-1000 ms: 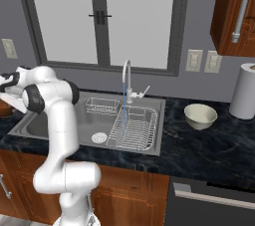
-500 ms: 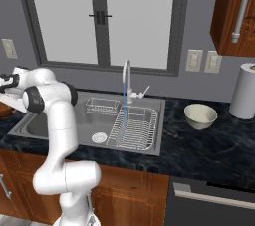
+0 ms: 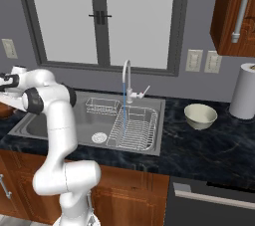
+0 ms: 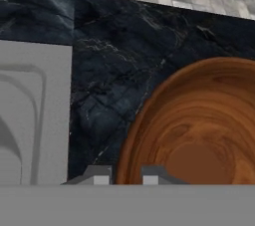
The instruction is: Rinse each bowl for a few seconds and place them down in the sink or on the counter.
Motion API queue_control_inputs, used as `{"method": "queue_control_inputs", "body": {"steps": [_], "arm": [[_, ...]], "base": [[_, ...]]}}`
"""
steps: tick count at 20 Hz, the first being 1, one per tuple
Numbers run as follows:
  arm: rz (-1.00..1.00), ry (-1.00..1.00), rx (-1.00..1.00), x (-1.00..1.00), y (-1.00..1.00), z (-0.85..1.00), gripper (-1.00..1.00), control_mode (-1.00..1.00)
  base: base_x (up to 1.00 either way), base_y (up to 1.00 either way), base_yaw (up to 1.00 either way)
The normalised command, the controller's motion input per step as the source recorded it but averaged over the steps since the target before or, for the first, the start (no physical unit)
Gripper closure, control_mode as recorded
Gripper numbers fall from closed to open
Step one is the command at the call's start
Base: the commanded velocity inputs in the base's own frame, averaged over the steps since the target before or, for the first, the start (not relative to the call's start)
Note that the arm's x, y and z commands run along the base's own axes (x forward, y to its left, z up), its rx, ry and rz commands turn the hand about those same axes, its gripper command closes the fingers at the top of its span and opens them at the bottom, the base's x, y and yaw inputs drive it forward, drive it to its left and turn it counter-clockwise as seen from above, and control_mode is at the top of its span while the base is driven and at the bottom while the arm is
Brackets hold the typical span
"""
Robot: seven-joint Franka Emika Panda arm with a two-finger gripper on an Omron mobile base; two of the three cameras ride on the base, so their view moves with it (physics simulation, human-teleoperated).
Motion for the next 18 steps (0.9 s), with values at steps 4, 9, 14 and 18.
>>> {"method": "queue_control_inputs", "body": {"steps": [4,9,14,18], "arm": [[0.04,-0.01,0.0,0.03,0.0,-0.03,-1.0,-1.0],[0.04,0.0,0.0,0.0,0.0,0.15,-1.0,-1.0],[0.03,0.0,0.0,0.0,0.0,0.34,-1.0,-1.0],[0.02,0.0,0.0,0.02,0.0,0.36,-1.0,-1.0]], "base": [[0.0,0.0,0.0],[0.0,0.0,0.0],[0.0,0.0,0.0],[0.0,0.0,0.0]]}}
